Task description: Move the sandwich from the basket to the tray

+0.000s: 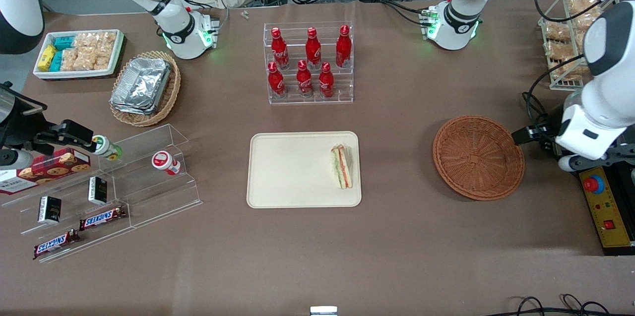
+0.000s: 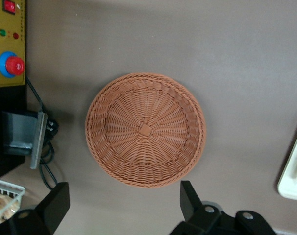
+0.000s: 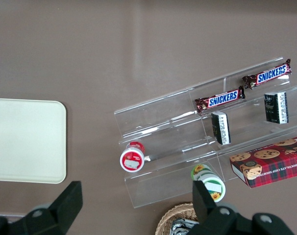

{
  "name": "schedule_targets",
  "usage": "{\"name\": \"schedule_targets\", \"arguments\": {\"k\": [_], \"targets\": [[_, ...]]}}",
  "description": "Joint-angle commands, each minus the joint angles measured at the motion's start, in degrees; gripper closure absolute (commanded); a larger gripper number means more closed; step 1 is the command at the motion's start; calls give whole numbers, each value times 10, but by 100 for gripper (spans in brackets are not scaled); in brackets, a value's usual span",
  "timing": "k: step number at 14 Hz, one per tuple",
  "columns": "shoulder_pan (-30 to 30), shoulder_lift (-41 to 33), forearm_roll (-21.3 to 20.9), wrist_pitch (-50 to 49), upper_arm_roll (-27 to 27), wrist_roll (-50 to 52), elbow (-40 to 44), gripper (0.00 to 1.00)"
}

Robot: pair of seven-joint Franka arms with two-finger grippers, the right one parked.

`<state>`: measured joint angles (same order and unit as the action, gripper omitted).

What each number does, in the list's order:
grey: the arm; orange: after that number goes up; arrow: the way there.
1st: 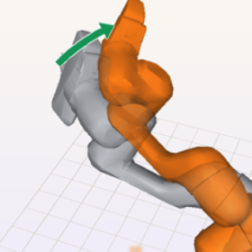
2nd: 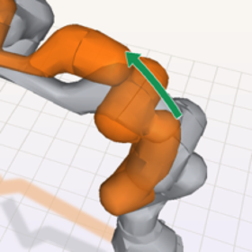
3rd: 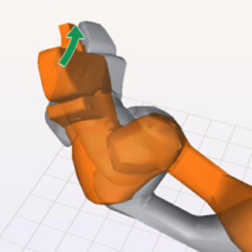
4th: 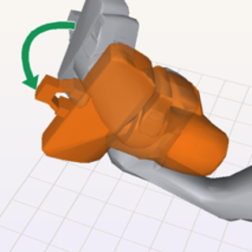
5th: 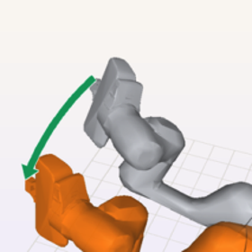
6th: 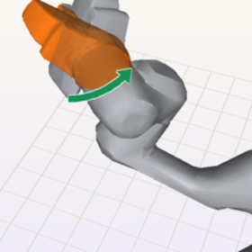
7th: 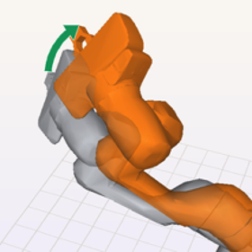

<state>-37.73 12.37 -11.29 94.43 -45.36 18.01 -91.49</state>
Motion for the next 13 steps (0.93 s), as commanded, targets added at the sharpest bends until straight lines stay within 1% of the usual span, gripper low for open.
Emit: {"name": "schedule_targets", "arguments": {"k": [1,2,3,4,6,7,9,10,11,12,13], "targets": [[12,-13,14,-16,22,-38,4,0],[51,-13,14,-16,59,-35,8,0],[96,-13,16,-18,111,-37,19,0],[135,-13,26,-23,153,-39,25,0],[192,-21,49,-22,222,-41,25,0],[231,-22,58,-22,264,-41,25,0],[321,-23,79,-21,365,-42,30,0],[352,-23,90,-21,402,-42,34,0],[370,-19,94,-21,422,-43,41,0],[375,-12,89,-23,425,-42,53,0],[373,1,93,-27,424,-40,67,0]]}}
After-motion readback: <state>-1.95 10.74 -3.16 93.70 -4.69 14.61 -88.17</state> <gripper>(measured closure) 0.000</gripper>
